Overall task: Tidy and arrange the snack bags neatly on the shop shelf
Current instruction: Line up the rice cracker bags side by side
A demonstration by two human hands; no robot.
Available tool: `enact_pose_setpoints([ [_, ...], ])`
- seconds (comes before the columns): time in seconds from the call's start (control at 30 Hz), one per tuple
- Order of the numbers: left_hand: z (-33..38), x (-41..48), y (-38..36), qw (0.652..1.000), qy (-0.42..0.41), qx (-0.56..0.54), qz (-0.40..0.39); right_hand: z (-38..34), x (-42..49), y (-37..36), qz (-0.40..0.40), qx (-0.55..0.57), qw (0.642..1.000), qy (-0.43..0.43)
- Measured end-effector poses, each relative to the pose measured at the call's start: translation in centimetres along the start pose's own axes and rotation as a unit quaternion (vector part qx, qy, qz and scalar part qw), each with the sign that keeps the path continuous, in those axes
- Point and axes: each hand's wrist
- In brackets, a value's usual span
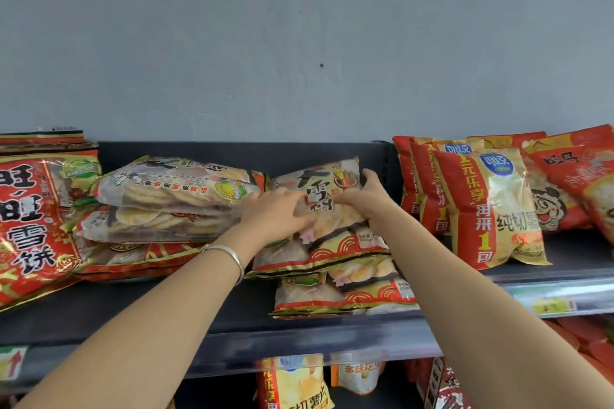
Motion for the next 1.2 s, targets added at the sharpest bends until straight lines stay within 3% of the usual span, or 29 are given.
enact_pose_setpoints([
  [0.17,1.0,2.7,1.0,0.972,0.109,-0.204,0.041,-1.7,-0.1,3.0,0.024,0.106,0.989,0.102],
  [0.27,1.7,3.6,1.9,0.881,0.202,-0.418,0.095,-2.3,0.4,3.9,0.046,0.144,0.981,0.12],
  [0.37,1.4,4.7,1.3,0.773,0.265,-0.573,0.058,-2.4,0.5,3.7,0.056,0.151,0.975,0.155],
  [0.5,1.8,6.3,0.4,0.704,0.286,-0.63,0.158,-2.3,1.4,2.9,0.054,0.1,0.973,0.201],
  [0.6,2.7,7.6,-0.1,0.719,0.254,-0.603,0.233,-2.5,2.5,2.6,0.06,0.1,0.973,0.201],
  [0.73,2.3,9.2,-2.7,0.722,0.21,-0.609,0.251,-1.9,4.4,2.2,0.059,0.097,0.975,0.192],
  [0.9,0.8,10.6,-6.6,0.732,0.224,-0.604,0.219,0.9,7.7,0.7,0.064,0.071,0.983,0.159],
  [1.1,-0.9,10.9,-10.6,0.802,0.265,-0.523,0.113,3.9,10.1,-0.4,0.066,-0.045,0.995,0.057],
  [1.2,-1.6,10.8,-11.8,0.833,0.282,-0.465,0.103,3.7,10.7,-0.1,0.062,-0.127,0.989,0.034],
])
Point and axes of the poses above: each hand's wrist, its own x-axis towards the middle knuckle, its own y-axis out of the back of the hand, z = x × y, and after that the axes turned 4 degrees about z, right-handed
